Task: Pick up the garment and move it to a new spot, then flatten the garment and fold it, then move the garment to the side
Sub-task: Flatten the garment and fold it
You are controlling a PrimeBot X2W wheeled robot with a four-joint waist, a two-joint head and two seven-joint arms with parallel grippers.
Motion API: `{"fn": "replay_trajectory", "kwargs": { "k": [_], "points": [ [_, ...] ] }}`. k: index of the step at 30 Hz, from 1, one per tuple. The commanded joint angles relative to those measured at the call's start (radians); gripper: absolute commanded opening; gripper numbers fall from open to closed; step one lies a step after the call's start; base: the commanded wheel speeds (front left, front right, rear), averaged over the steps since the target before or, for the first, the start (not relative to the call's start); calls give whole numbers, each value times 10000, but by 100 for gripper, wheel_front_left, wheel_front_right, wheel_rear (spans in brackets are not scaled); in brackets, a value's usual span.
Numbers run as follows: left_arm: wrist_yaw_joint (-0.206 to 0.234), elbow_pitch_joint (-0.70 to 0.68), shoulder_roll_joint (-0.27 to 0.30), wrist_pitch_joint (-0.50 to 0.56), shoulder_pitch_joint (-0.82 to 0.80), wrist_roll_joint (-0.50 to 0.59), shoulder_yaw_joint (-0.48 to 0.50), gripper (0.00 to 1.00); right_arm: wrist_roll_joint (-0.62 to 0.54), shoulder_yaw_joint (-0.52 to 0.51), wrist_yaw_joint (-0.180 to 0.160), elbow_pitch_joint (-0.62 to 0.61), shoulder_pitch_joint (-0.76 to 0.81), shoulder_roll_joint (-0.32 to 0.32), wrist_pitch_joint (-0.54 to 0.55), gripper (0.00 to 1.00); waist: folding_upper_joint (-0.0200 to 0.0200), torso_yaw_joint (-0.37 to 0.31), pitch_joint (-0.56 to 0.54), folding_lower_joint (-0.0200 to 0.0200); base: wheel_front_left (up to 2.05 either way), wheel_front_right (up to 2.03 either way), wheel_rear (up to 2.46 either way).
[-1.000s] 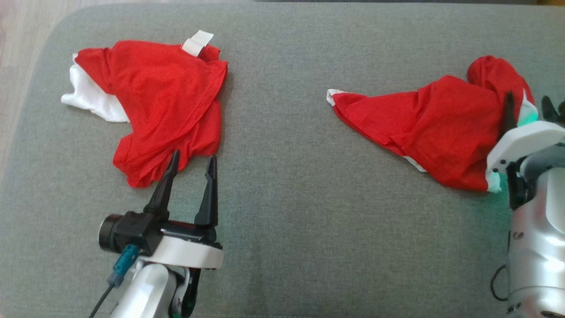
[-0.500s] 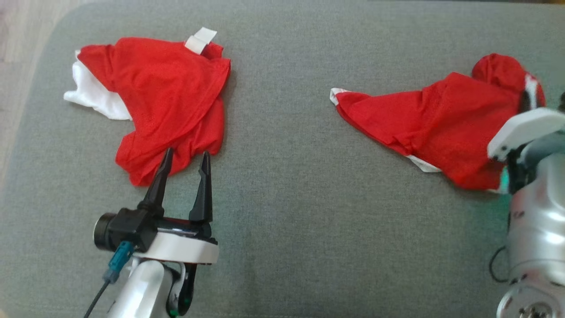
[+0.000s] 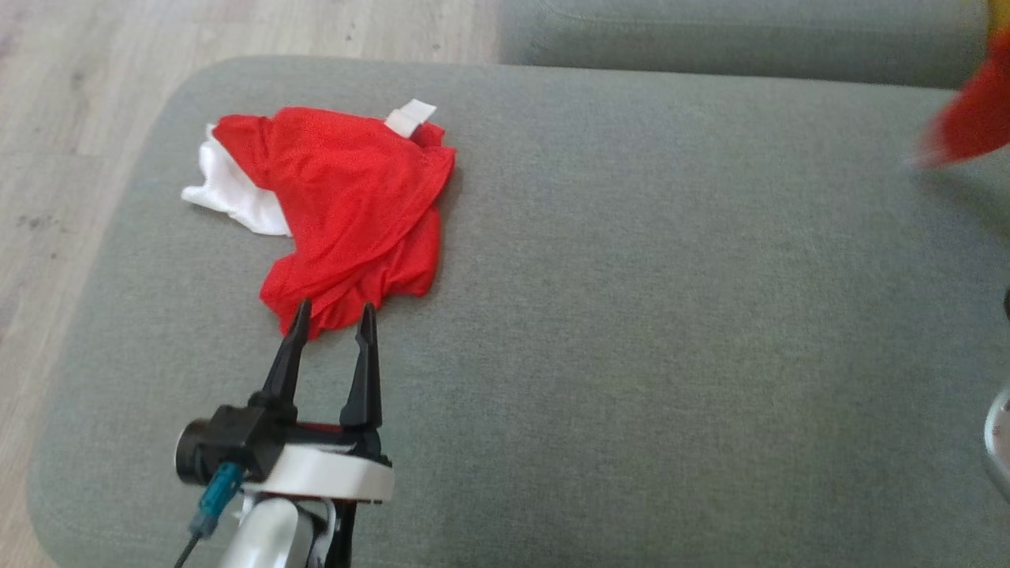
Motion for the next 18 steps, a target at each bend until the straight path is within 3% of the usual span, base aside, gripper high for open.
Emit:
{"fn": "replay_trajectory", "kwargs": {
  "k": [1,5,11,12,13,18],
  "points": [
    [-53,-317,5,-93,-162,116,423,100,-150,664,75,-190,-414,121,-135,0,0,115,-138,2,0,0,0],
    [-116,-326,-44,-93,20,204,537,100,47,2338,75,499,-113,635,-203,0,0,159,-214,2,0,0,0],
    [-220,-223,-139,-93,110,281,515,100,1122,5130,75,2155,1717,1424,-749,0,0,166,-252,2,0,0,0],
    [-257,-193,-151,-93,96,289,485,100,1270,5610,75,2361,1997,1483,-914,15,0,165,-232,2,0,0,0],
    [-290,-161,-163,-93,71,304,445,100,1448,6091,75,2541,2240,1521,-1064,100,0,171,-212,2,0,0,0],
    [-359,-56,-214,-93,-179,342,344,100,3881,9201,75,2002,3250,1549,-1393,100,0,254,-59,2,0,0,0]
  ]
}}
